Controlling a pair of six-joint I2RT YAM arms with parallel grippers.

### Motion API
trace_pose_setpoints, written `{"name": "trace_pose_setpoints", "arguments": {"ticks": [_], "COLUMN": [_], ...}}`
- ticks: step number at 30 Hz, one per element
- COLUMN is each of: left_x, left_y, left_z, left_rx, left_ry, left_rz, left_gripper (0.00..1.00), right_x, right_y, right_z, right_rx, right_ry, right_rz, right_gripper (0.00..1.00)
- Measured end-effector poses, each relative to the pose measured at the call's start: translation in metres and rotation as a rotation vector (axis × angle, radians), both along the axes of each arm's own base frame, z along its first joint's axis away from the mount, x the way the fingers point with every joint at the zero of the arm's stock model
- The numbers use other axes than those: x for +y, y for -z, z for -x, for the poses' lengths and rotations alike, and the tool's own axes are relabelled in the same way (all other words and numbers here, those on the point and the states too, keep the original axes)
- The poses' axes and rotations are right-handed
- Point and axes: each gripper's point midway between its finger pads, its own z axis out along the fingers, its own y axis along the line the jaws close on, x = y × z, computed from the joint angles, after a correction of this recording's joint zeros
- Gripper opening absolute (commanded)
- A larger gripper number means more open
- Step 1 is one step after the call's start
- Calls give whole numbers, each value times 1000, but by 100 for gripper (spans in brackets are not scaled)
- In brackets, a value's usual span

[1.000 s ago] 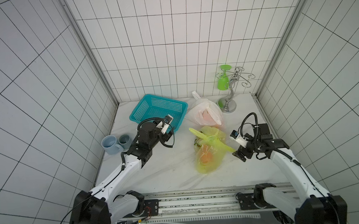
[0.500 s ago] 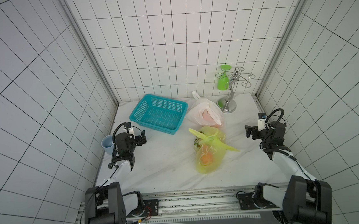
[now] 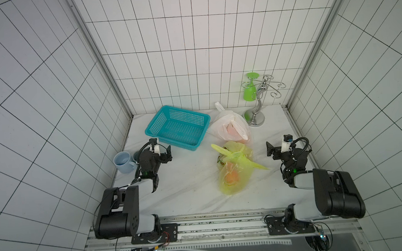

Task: Place the oranges into plastic bags & tie knots
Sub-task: Reset both arms

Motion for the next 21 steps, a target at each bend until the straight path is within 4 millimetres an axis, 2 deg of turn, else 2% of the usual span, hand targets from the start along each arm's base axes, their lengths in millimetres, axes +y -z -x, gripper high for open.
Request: {"name": "trace_pose_setpoints", "arguments": {"ticks": [3,8,13,21], "left_x": [0,-6,-10,-8], "left_y": [-2,33,14,14], "left_z": [-3,3,-6,-8], "left_rx": [-62,-10,-64,-59], "left_ry": [-6,4,-1,-12], "left_rz": [3,3,-9,-12], "left_gripper": [98,97,97,97], "right_x": [8,13,14,17], "right_y": [6,5,4,4], "right_z": [-2,-3,-3,-4], "right_rx": [-2,-15,-19,-18], "right_ry": [-14,-29,-31,-26], "right_rz": [5,12,16,30], "right_gripper": [100,100,100,100]}}
